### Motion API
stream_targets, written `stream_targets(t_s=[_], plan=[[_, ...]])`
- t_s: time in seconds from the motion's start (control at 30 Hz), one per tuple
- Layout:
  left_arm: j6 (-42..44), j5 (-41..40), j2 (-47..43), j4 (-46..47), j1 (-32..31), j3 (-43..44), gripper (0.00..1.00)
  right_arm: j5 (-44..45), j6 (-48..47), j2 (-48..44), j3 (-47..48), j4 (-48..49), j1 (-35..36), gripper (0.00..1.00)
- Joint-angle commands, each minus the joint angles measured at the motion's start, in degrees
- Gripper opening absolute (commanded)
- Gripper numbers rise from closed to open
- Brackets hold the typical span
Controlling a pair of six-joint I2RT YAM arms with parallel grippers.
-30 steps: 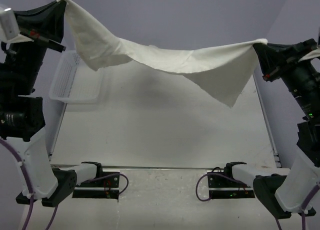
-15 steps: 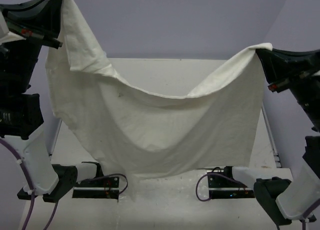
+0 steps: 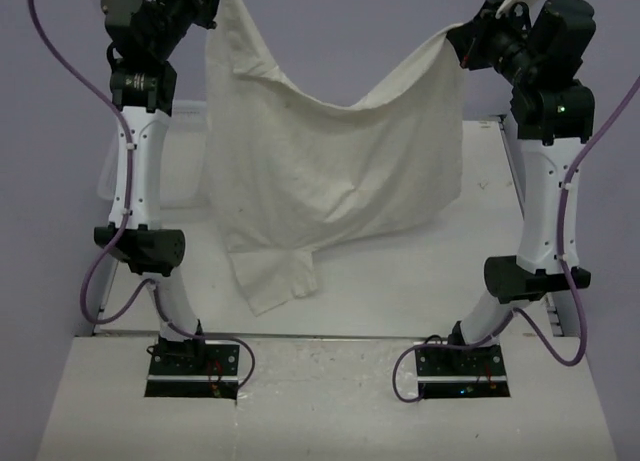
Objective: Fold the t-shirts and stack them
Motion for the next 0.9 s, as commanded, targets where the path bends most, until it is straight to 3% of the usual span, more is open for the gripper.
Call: stream_targets(t_s=[0.0, 0.07, 0.13, 0.3, 0.6, 0.77, 0.87], plan=[[-8.2, 5.4, 5.5, 11.0, 5.2, 4.8, 0.0, 3.4, -2.6, 2.6, 8.2, 6.4, -2.1, 0.0], [-11.4, 6.3, 6.8, 15.1, 7.9, 6.6, 0.0, 4.8, -3.7, 3.4, 10.9, 6.7, -2.4, 0.0], [-12.7, 7.4, 5.2, 18.6, 9.3, 4.4, 0.0, 5.1, -4.5, 0.3, 6.2, 8.5, -3.9, 0.0], [-12.0, 10.0, 4.1, 17.1, 9.9, 1.1, 0.0, 3.0, -2.8, 0.8, -2.5, 7.9, -8.1, 0.0], [-9.0, 12.5, 2.5, 11.9, 9.9, -4.8, 0.0, 11.4, -1.9, 4.5, -17.9, 4.2, -8.6, 0.0], [-4.3, 9.1, -6.0, 7.0, 8.6, -22.1, 0.0, 13.4, 0.4, 7.0, -20.7, 2.1, -8.9, 0.0], [-3.9, 7.6, -12.7, 9.5, 7.0, -33.4, 0.0, 12.4, 1.8, 6.2, -22.4, 2.0, -8.8, 0.0]])
